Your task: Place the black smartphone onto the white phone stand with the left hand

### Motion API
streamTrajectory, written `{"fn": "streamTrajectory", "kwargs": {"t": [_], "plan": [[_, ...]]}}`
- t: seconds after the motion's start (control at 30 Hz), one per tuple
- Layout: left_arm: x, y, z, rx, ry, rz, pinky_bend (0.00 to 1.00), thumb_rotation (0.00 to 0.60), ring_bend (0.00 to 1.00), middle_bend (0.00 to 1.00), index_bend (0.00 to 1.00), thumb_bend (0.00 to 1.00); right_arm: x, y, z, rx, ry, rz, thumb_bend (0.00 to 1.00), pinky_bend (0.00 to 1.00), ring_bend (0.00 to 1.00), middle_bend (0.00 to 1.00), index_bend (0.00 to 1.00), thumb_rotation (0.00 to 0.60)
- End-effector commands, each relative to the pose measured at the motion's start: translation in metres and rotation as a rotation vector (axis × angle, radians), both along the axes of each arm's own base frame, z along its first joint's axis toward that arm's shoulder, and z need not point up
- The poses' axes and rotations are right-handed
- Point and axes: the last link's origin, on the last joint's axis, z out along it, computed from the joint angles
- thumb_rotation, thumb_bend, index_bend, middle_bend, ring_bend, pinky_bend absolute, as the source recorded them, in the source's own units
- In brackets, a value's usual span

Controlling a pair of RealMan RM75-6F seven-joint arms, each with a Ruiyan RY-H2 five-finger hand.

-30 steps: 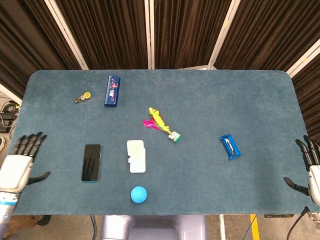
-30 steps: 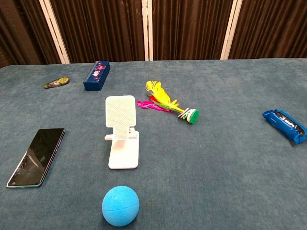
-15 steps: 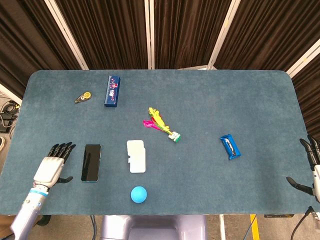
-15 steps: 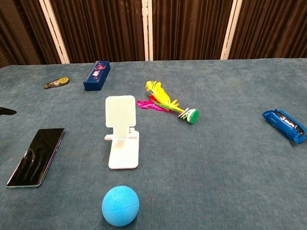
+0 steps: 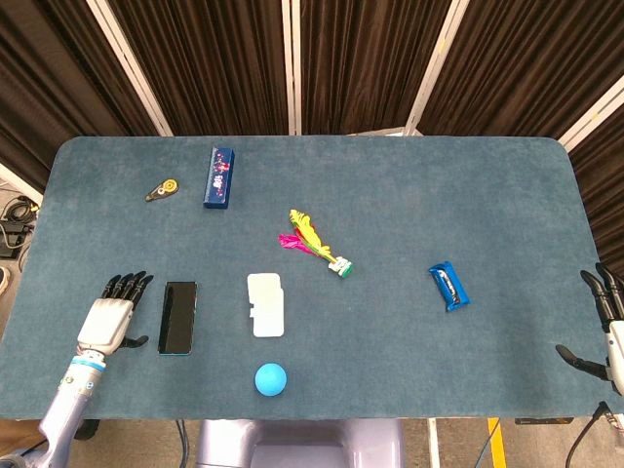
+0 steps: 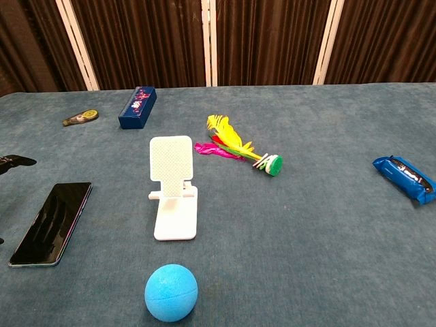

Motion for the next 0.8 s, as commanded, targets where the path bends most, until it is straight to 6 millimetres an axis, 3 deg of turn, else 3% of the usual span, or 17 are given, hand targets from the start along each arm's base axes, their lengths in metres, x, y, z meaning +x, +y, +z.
{"fn": "streamTrajectory", "kwargs": {"t": [0.03, 0.4, 0.8], "plan": [[0.001, 0.002, -0.003, -0.006, 0.007, 0.007, 0.0, 0.6, 0.0, 0.0, 0.0, 0.0, 0.0, 0.0, 0.0, 0.001, 0.0, 0.0, 0.0, 0.0, 0.0, 0.0, 0.0, 0.6], [0.016, 0.008, -0.018, -0.028, 0.009, -0.029, 0.0, 0.6, 0.0, 0.0, 0.0, 0.0, 0.0, 0.001, 0.002, -0.008, -0.01, 0.005, 0.0, 0.0, 0.0, 0.0, 0.0, 0.6], [0.064, 0.016, -0.034, -0.089, -0.012, -0.116, 0.0, 0.6, 0.0, 0.0, 0.0, 0.0, -0.001, 0.001, 0.003, -0.005, -0.015, 0.002, 0.0, 0.0, 0.0, 0.0, 0.0, 0.6]]}}
